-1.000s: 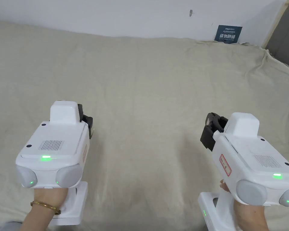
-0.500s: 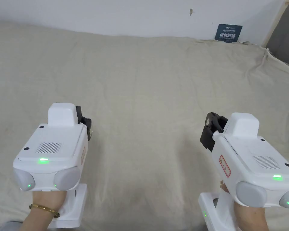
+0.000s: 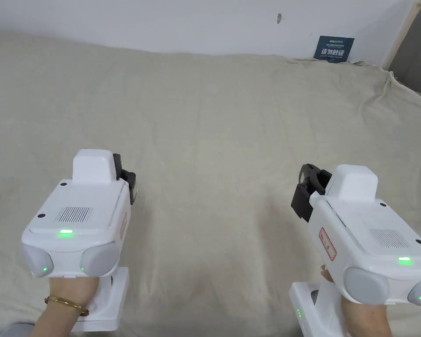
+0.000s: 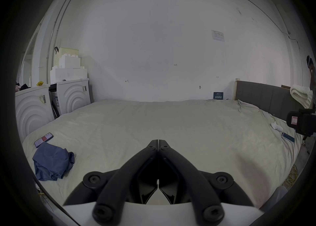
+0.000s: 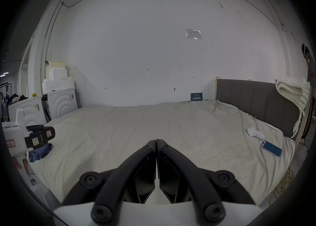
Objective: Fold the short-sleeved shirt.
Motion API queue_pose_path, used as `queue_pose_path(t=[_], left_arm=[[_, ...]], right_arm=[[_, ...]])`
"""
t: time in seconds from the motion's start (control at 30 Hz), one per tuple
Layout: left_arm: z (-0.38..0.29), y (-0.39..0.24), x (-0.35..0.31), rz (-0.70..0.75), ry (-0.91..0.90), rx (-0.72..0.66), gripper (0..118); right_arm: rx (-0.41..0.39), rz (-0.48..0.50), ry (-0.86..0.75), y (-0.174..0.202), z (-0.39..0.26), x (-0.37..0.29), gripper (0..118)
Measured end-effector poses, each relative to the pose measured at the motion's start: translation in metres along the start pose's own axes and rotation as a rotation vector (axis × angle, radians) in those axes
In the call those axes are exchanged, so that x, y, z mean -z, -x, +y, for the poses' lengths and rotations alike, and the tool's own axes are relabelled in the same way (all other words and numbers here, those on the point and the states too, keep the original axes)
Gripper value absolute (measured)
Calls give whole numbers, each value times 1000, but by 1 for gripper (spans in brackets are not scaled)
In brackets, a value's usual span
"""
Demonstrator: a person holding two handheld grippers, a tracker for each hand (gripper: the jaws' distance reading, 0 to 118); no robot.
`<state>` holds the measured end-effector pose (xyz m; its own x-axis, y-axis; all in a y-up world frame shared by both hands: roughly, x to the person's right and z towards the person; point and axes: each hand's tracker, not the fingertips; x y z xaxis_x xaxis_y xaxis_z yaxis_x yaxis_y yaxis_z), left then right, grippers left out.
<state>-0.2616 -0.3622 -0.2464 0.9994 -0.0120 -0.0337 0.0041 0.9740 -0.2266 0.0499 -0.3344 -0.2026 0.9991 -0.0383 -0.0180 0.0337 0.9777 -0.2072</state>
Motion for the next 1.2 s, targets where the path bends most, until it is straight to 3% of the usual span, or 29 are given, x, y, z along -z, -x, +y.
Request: queue_pose_path(t=[1.2], left_arm=[[0,-5,-2,-8,2,14,0]], right_arm=[[6,-3,-11,0,1,-4,0]])
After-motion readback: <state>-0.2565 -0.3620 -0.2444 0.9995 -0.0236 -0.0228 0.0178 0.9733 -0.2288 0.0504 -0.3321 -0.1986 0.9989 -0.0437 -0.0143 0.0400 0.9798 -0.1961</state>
